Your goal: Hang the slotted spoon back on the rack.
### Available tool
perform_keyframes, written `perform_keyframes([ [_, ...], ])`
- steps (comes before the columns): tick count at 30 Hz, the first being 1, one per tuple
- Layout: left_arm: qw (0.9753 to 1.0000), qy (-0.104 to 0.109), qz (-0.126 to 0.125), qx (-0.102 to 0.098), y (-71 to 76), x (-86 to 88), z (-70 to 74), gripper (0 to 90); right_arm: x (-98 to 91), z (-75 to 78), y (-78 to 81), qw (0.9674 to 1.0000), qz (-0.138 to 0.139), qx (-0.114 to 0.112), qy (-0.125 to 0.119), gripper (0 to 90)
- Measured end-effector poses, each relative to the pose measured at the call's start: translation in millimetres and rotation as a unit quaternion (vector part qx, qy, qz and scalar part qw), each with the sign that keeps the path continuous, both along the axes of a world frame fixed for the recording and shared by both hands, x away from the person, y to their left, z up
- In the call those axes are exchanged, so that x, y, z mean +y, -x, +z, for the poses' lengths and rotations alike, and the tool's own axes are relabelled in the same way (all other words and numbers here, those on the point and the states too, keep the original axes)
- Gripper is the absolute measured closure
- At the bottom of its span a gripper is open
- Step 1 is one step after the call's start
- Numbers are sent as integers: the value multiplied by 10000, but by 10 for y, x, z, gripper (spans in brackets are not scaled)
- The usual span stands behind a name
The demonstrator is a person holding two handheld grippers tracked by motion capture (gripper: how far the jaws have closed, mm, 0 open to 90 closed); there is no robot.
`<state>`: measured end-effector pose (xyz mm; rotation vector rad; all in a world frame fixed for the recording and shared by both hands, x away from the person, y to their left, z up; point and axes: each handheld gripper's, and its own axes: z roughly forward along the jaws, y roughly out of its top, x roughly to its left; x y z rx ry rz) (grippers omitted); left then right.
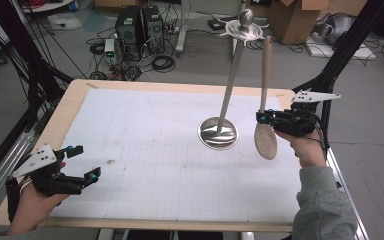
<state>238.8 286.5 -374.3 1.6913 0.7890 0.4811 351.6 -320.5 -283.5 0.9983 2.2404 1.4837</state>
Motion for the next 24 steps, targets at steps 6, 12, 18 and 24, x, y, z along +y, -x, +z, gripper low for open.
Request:
perform_keyframes([
  [6,10000,22,31,5,17,18,-1,19,87,-22,-52,10000,-35,29,25,772],
  [12,10000,16,42,1,34,37,2,18,183,-45,-110,9999,-114,8,83,772],
  [18,10000,31,73,2,56,62,4,19,254,-67,-164,9997,-222,-13,111,773],
  [24,10000,12,92,4,74,74,1,18,309,-86,-220,9994,-309,-81,147,773],
])
